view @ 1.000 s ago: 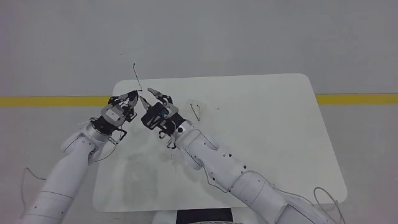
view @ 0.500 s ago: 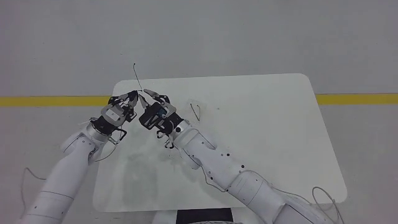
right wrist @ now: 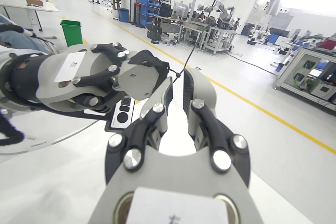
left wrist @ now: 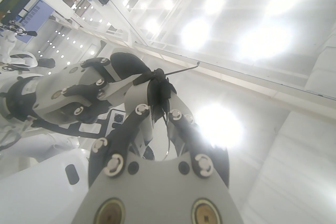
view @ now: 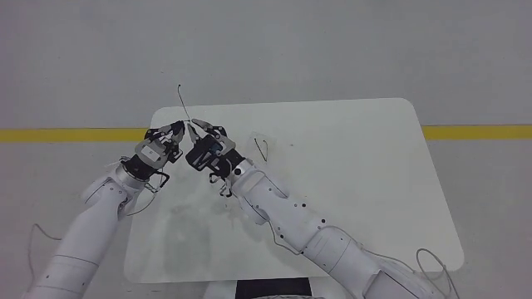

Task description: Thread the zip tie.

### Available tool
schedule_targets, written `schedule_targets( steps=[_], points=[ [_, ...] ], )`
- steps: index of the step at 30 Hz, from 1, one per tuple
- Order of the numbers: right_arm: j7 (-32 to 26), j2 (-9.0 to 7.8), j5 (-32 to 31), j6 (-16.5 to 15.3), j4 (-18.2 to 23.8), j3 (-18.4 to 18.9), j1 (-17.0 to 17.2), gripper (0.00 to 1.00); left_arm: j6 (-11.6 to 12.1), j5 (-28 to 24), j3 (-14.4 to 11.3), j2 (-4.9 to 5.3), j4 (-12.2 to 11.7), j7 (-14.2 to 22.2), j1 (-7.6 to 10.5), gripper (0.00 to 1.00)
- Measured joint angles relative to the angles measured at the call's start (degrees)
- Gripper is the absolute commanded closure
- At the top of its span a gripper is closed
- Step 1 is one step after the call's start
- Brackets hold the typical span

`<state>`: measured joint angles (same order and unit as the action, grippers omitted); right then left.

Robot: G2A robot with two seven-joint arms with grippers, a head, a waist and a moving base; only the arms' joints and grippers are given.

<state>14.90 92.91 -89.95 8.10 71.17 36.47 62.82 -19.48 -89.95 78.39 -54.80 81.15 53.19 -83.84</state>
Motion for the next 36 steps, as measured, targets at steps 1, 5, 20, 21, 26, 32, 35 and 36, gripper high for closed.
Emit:
schedule_targets(
  steps=[1,5,20,21,26,32,35,36],
  points=[
    [0.0,0.01,0.0,0.0,0.0,0.0,0.0,0.95,0.0,0.0,0.0,0.0,0.0,0.0,0.0,1.0],
    [-0.1,0.03,0.0,0.0,-0.2,0.1,-0.2,1.0,0.0,0.0,0.0,0.0,0.0,0.0,0.0,1.0],
    [-0.5,-0.54,0.0,0.4,-1.8,-0.1,-0.8,1.0,0.0,0.0,0.0,0.0,0.0,0.0,0.0,1.0],
    [-0.6,-0.62,0.0,0.5,-1.9,-0.1,-0.9,1.0,0.0,0.0,0.0,0.0,0.0,0.0,0.0,1.0],
    [-1.6,-1.11,0.0,0.8,-2.6,-0.5,-1.1,1.0,0.0,0.0,0.0,0.0,0.0,0.0,0.0,1.0],
    [-2.7,-1.64,0.0,1.0,-3.3,-0.7,-1.1,1.0,0.0,0.0,0.0,0.0,0.0,0.0,0.0,1.0],
    [-3.6,-1.99,0.0,1.3,-3.9,-0.9,-1.4,1.0,0.0,0.0,0.0,0.0,0.0,0.0,0.0,1.0],
    [-3.8,-2.1,0.0,1.4,-4.0,-1.0,-1.5,1.0,0.0,0.0,0.0,0.0,0.0,0.0,0.0,1.0]
  ],
)
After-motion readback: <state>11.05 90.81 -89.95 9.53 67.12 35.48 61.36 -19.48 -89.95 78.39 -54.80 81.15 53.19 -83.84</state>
